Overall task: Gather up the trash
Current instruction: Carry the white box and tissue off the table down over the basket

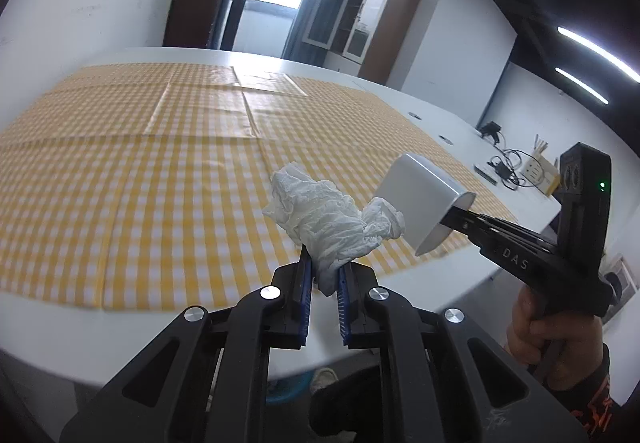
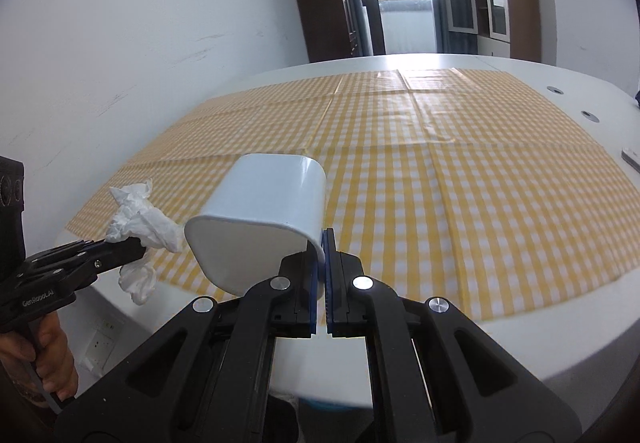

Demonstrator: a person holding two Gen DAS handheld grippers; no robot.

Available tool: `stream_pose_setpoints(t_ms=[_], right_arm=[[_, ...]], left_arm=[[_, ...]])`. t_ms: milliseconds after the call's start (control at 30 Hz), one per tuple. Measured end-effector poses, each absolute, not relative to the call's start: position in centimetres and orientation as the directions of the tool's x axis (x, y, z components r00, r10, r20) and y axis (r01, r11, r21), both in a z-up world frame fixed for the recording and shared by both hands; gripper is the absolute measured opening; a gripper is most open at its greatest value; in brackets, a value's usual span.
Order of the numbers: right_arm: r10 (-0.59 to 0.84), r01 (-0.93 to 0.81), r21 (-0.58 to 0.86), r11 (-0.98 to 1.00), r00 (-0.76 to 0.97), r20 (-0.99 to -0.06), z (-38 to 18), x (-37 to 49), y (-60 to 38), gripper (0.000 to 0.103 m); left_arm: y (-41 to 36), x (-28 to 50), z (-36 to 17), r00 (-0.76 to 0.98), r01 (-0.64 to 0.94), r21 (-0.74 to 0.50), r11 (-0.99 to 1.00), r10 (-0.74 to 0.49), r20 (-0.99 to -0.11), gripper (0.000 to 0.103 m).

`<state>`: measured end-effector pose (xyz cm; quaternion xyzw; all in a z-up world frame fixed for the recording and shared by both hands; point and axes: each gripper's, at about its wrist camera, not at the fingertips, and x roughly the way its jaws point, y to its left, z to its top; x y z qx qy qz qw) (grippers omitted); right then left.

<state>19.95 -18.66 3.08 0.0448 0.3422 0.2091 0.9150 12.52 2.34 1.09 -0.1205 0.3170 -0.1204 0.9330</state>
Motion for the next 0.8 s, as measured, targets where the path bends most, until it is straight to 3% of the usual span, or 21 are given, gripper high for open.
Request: stream_pose_setpoints(t_ms=[333,800], right_arm=[[0.436,-0.39,0.214,0.895,0.675,-0.595,1.5,11.7,-18.4,0.002],[0.426,-0.432,0.179,0.884,0.588,-0.687,-4.3,4.0,-17.5,0.002]], left_arm=[[1.6,5.8,-1.2,0.777,0.147,-0.309,0.94,-0.303,-0.552,0.01],[0.2,2.4,-10.9,0.673,0.101,-0.305,0.947,-0.29,-0.68,0.01]])
